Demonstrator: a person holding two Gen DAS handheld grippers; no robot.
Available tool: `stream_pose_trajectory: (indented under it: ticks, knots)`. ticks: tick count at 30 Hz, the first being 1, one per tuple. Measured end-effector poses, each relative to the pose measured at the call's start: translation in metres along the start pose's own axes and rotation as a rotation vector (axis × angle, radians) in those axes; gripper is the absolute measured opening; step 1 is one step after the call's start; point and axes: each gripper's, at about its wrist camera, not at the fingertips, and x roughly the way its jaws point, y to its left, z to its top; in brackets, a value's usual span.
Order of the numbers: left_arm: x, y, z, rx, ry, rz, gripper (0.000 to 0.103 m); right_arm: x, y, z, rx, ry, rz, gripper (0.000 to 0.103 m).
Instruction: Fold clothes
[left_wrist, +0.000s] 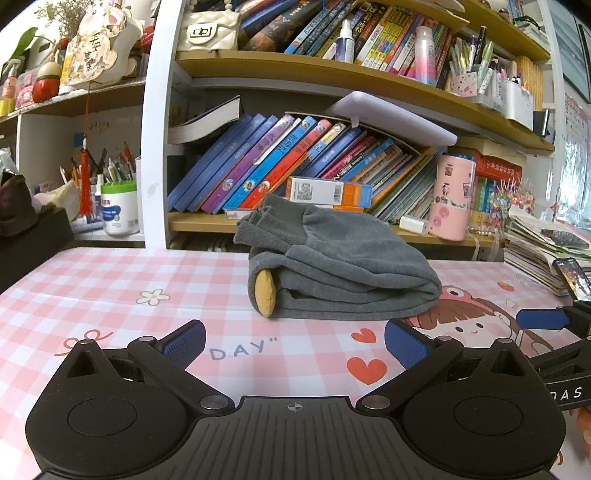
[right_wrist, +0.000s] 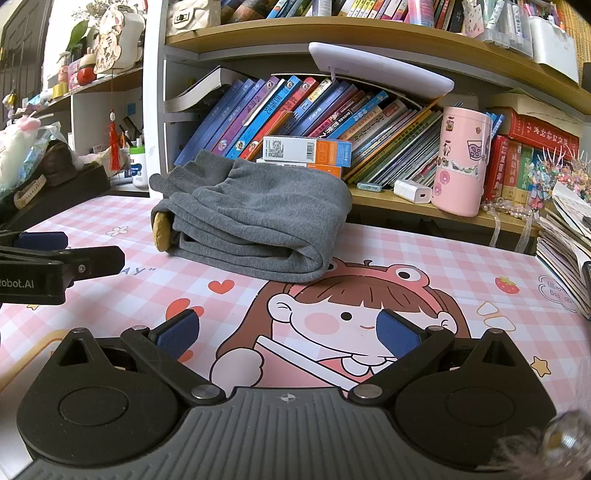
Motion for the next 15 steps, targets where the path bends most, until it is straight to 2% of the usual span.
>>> stream_pose_trajectory:
  ticks: [15]
  knots:
    - [-0.0010,-0.0030,-0.0007,0.019,-0.002,0.000,0.103,-0.0005,0.0011,0.0010,0.001,0.004,-0.003,0.103]
